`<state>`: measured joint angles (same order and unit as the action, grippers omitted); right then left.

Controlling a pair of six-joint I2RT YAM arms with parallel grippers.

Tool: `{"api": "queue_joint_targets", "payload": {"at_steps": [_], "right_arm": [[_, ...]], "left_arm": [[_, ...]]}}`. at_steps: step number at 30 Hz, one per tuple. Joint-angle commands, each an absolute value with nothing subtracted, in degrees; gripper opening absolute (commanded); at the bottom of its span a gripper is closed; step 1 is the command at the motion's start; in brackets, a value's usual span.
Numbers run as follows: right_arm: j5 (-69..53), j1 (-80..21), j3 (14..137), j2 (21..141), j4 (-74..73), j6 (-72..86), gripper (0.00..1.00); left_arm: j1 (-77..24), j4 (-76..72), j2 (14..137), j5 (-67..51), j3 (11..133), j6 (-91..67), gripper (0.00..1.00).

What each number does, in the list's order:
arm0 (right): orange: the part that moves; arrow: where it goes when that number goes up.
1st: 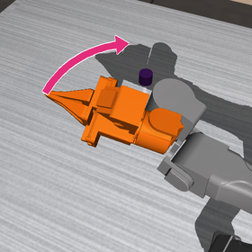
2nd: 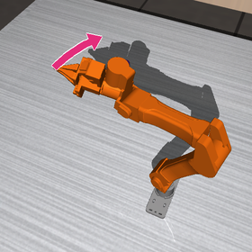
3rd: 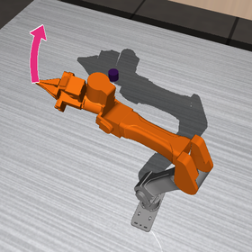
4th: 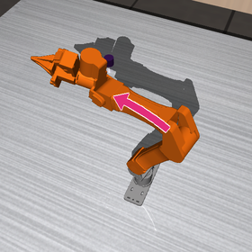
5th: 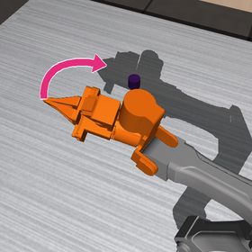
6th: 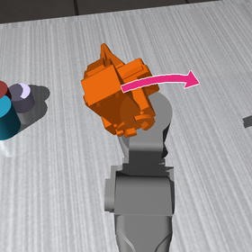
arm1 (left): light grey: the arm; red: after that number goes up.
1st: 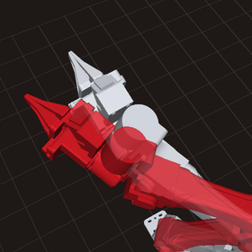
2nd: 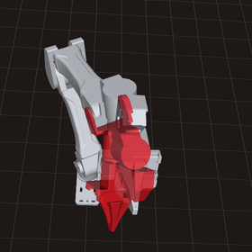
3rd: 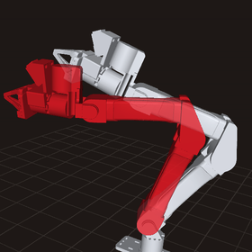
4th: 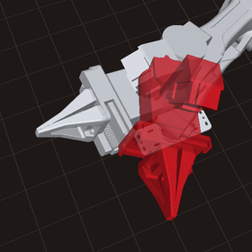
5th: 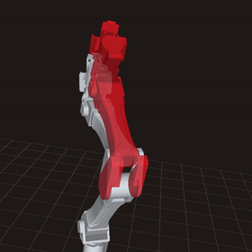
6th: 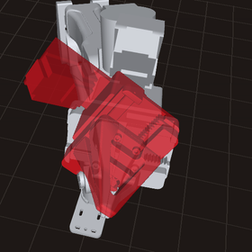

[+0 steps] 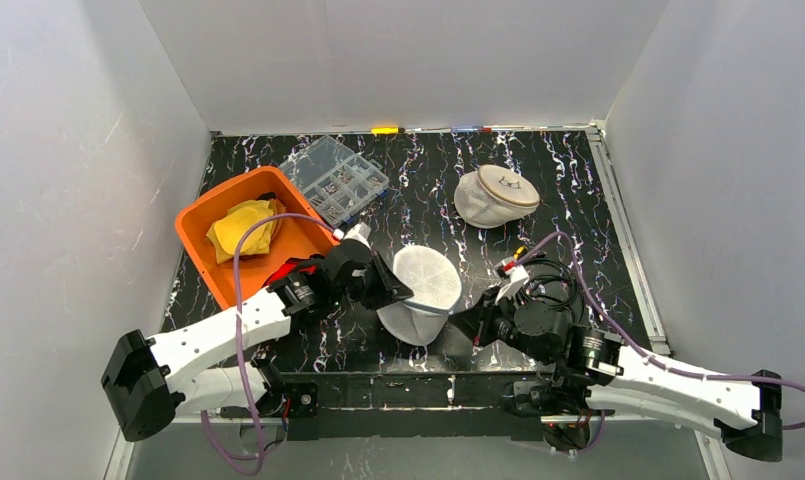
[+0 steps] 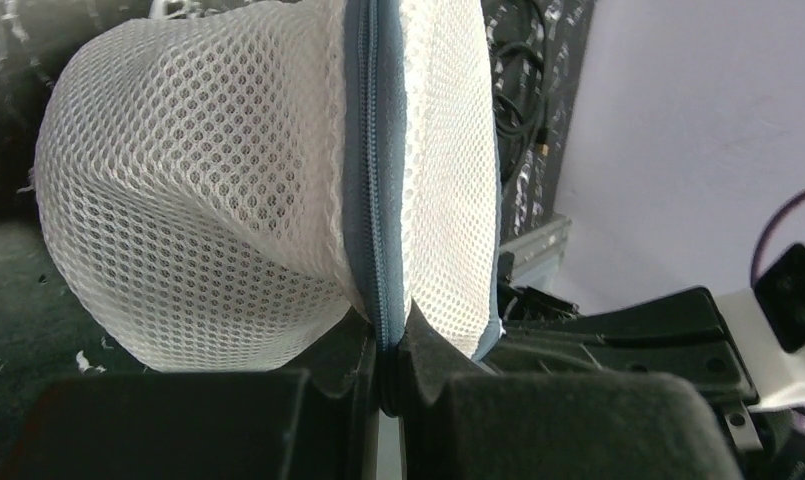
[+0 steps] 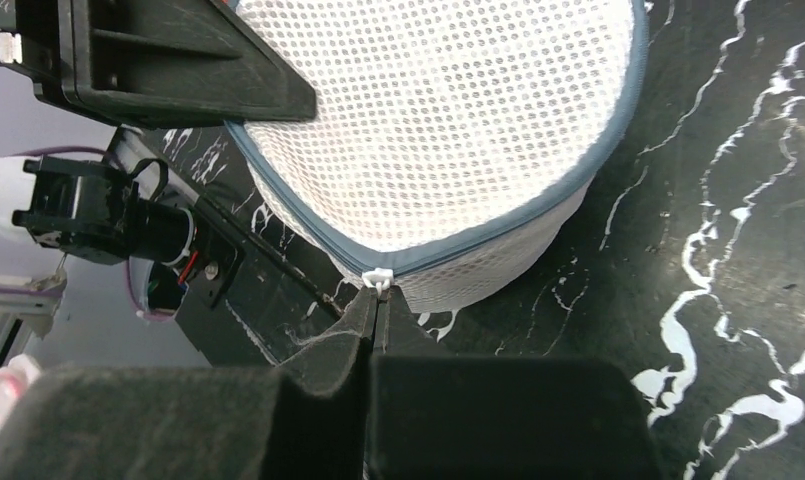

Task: Unzip the laundry bag and remove the bra
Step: Unzip the laundry bag at the center of the board.

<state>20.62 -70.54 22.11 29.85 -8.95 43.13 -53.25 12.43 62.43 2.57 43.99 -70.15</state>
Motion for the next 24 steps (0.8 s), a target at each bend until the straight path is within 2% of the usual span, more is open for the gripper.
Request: {"api": "queue_joint_targets", "payload": {"at_steps": [1,4,9,13,20,24], "right_arm": [[27.03,-70.75,26.54,25.95,-18.58,41.67,0.01],[26.73,-70.75,28.02,24.93,-21.16,40.37,0.01],[25.00,-70.74,27.78,23.21,-22.42,39.72,0.01],[22.76,-70.68,25.04,22.58,-20.42,40.92,0.01],[20.36,-70.76,20.05,24.22,-13.58,43.73,0.01],[20.04,-70.72,19.61,25.46,-11.70,44.12,0.01]], "left_arm": [[-46.81,4.53,61.63,-8.23,45.30,-59.45,0.00],[-42.04,-1.62,65.10,-20.70,46.77,-55.78,0.00],[-41.22,-0.73,73.07,-29.13,53.25,-46.92,0.00],[-41.37,-6.08,78.40,-33.24,51.18,-46.76,0.00],[-41.48,-9.27,80.40,-31.54,47.31,-47.56,0.11],[-41.42,-9.11,79.13,-30.42,46.39,-48.25,0.31]]}}
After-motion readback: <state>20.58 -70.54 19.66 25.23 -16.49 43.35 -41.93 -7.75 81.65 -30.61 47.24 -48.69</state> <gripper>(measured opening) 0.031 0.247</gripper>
